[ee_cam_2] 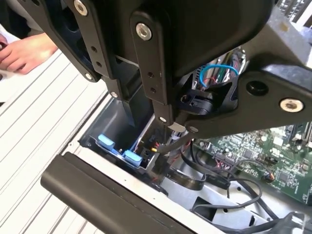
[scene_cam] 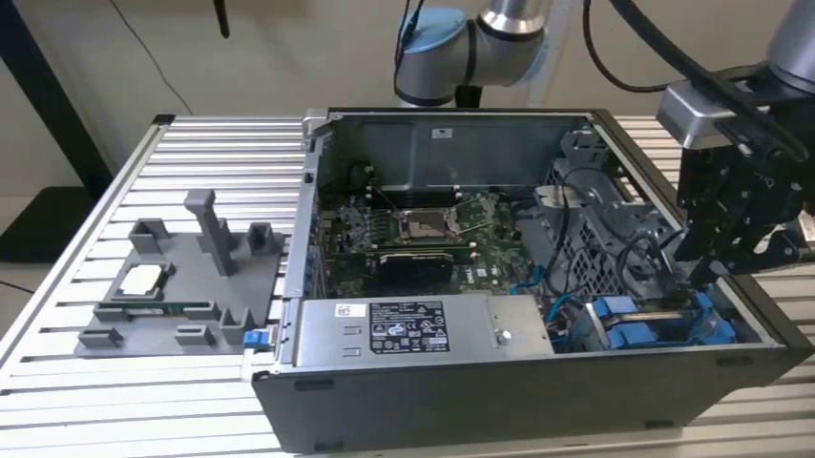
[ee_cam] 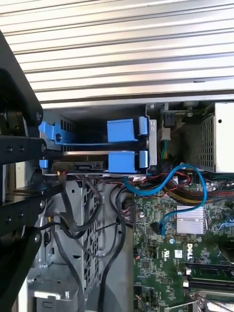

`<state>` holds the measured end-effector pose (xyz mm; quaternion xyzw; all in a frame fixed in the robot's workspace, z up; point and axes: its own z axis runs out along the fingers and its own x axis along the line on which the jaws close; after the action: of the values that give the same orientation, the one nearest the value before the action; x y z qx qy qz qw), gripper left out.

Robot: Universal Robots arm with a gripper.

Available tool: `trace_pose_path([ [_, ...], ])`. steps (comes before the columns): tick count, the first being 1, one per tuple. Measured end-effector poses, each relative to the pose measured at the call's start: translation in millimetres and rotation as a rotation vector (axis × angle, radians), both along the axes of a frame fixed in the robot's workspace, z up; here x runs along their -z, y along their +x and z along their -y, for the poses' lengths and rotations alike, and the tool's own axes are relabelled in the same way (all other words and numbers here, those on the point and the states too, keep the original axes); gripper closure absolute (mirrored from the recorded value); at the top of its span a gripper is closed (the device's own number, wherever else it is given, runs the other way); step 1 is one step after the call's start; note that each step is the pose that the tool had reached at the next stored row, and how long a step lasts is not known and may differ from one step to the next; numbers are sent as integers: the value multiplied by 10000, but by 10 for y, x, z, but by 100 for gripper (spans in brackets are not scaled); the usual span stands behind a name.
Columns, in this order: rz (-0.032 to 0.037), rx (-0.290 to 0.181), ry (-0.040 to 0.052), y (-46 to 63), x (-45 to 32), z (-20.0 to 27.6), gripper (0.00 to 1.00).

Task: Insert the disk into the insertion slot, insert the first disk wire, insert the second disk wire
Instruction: 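Insert the first disk wire, then insert the second disk wire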

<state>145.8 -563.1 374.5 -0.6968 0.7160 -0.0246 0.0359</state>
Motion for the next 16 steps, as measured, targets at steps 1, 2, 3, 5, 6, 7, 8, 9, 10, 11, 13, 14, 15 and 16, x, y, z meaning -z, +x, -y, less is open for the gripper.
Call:
trace_pose_path([
  [1, 0, 0, 5, -2, -30, -1, 67],
  [2, 0, 0, 7, -2, -56, -1, 67],
  [3, 0, -1, 6, -3, -78, -1, 67],
  [5, 0, 1, 8, -4, -97, 0, 67],
  [6, -1, 1, 8, -4, -97, -1, 67],
  [7, -1, 1, 8, -4, -97, -1, 67],
  [8, -1, 1, 8, -4, -97, 0, 67],
  [9, -2, 1, 8, -4, -97, 0, 67],
  [10, -2, 1, 8, -4, -97, 0, 67],
  [11, -2, 1, 7, -2, -98, 0, 67],
  [13, -25, 2, 6, 21, -99, 0, 67],
  [14, -54, 1, 6, 44, -98, -1, 67],
  [15, -88, 1, 5, 67, -99, -1, 67],
  [16, -127, 1, 5, 92, -98, 0, 67],
])
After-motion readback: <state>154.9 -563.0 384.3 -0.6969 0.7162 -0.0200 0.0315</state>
